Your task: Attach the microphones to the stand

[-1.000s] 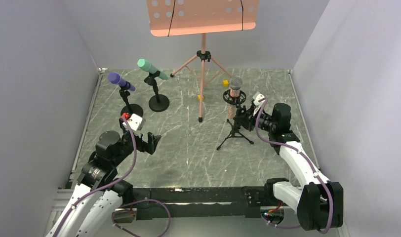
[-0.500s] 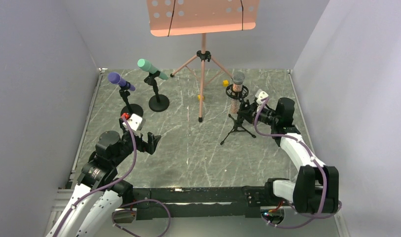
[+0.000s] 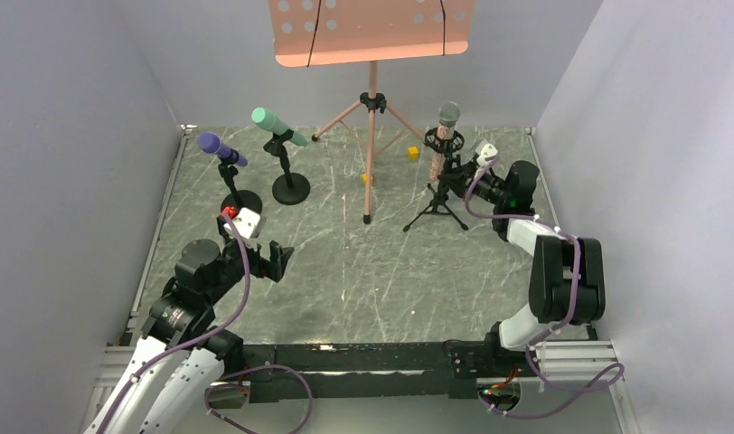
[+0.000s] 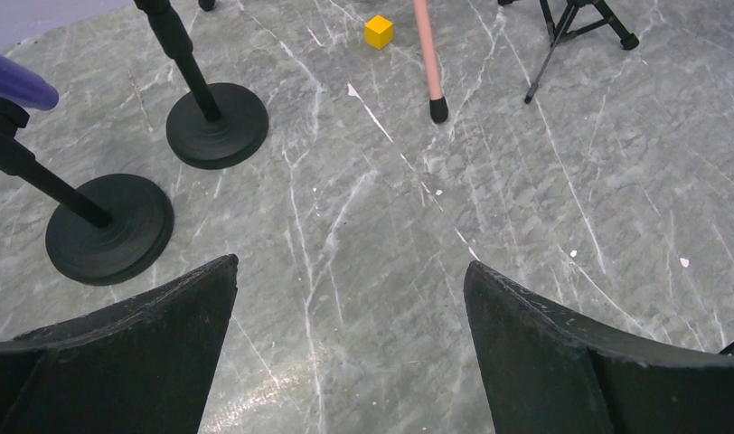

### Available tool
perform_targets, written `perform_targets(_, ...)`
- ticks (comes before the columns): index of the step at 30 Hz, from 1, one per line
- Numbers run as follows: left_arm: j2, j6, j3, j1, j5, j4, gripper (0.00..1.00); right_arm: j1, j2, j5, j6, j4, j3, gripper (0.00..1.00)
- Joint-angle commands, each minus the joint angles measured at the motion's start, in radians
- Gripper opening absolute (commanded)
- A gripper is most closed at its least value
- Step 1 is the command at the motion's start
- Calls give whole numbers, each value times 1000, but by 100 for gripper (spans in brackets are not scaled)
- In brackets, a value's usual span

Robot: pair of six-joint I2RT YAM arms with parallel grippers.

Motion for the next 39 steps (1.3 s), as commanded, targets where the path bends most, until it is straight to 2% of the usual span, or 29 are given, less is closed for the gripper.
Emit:
perform_targets(1,12,6,-1,5,-23,26,99,-22,81,40,-7,228,112,3)
perform_targets(6,20,6,0,5,-30,23,99,-38,157,33,-1,220,167,4)
perform_targets(10,18,6,0,5,-30,27,99,-45,152,7,25,208,152,10)
perform_targets(14,24,6,1,5,-23,28,99,-48,115,-17,50,196,134,24)
perform_targets(27,5,6,0,5,-8,28,99,-63,66,-7,72,89,117,57)
perform_targets(32,-13,6,-1,5,-3,32,99,-111,-22,-24,-25,-119,98,70)
perform_targets(36,-28,-10,-1,5,9,39,99,-172,-131,-44,-176,-410,99,76)
perform_targets(39,-24,-19,2,9,39,45,99,-213,-253,20,-272,-660,111,84)
